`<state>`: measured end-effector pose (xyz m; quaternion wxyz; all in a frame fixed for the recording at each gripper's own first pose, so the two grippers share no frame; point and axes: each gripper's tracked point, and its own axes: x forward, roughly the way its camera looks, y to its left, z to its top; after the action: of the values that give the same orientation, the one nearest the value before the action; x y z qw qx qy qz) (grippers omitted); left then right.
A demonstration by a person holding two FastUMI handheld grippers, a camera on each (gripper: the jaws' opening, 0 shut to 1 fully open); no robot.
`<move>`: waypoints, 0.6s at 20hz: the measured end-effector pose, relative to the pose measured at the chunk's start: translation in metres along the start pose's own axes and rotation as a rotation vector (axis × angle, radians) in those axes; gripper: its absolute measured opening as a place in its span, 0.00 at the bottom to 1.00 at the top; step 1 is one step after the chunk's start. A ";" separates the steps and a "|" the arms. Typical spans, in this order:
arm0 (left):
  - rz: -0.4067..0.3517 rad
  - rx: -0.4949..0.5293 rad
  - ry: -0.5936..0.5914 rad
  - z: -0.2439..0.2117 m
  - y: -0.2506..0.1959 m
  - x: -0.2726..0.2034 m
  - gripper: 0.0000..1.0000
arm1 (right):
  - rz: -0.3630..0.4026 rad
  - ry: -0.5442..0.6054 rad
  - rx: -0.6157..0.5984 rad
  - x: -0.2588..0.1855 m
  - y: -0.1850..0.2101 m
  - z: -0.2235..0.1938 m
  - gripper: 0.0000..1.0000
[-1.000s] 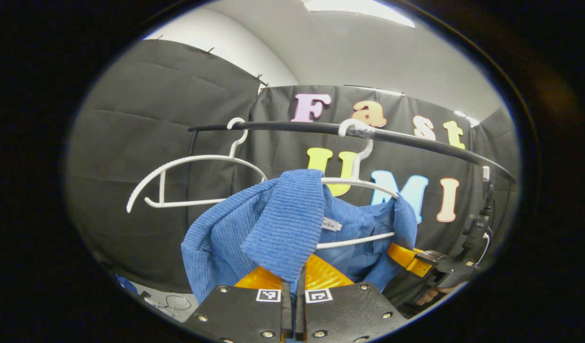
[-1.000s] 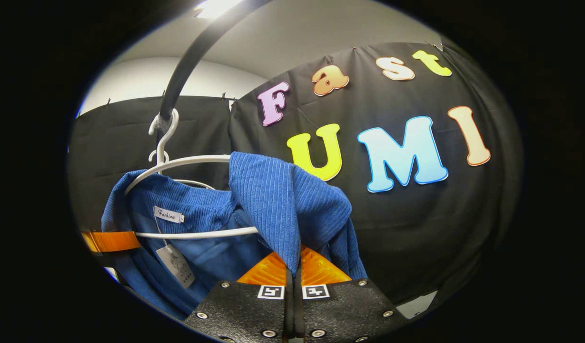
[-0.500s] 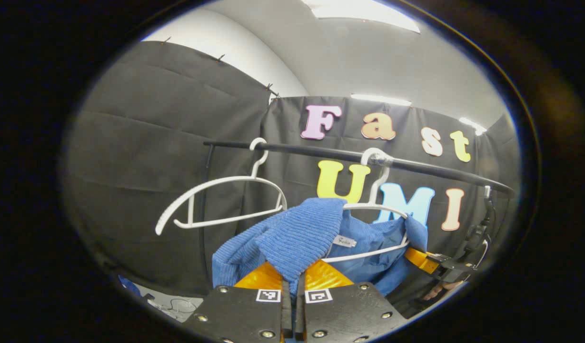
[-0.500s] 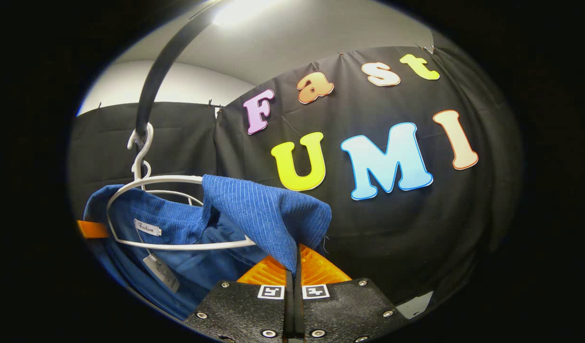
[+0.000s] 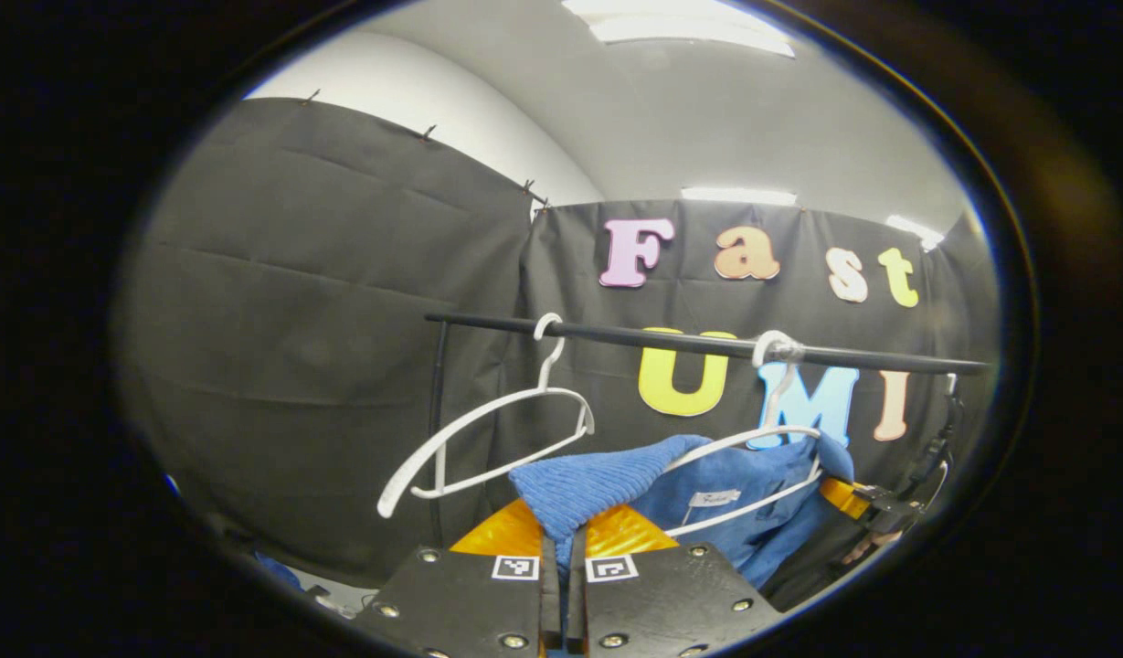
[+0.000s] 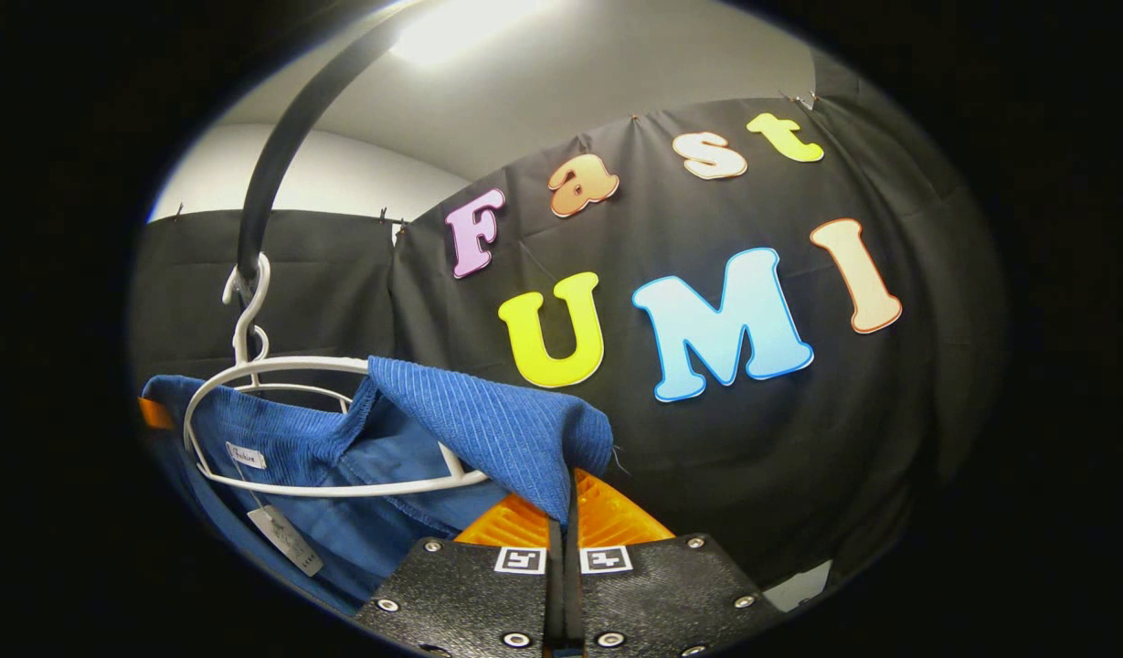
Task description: Grasp the clothes on the hanger with both hands and then place them into the laundry hamper below.
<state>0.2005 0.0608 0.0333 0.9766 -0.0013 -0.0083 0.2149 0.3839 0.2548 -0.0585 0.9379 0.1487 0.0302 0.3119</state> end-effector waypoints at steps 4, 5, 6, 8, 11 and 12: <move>-0.080 0.007 0.041 0.002 0.012 0.017 0.05 | 0.003 -0.005 0.023 0.003 -0.004 0.002 0.00; -0.102 -0.008 0.054 0.001 0.018 0.018 0.05 | 0.000 -0.017 0.018 0.002 -0.004 0.005 0.00; -0.108 -0.023 0.064 0.000 0.025 0.021 0.04 | 0.004 -0.028 0.010 0.003 -0.004 0.006 0.00; -0.111 -0.022 0.073 -0.001 0.030 0.033 0.04 | 0.005 -0.055 -0.010 0.009 -0.004 0.009 0.00; -0.120 0.030 0.046 0.001 0.025 0.047 0.04 | -0.027 -0.077 -0.027 0.013 -0.010 0.013 0.00; -0.130 0.056 0.033 0.003 0.023 0.049 0.02 | -0.032 -0.080 -0.012 0.010 -0.009 0.014 0.00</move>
<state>0.2350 0.1021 0.0373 0.9882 0.0231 0.0135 0.1509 0.3994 0.2503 -0.0475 0.9441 0.1550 -0.0068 0.2907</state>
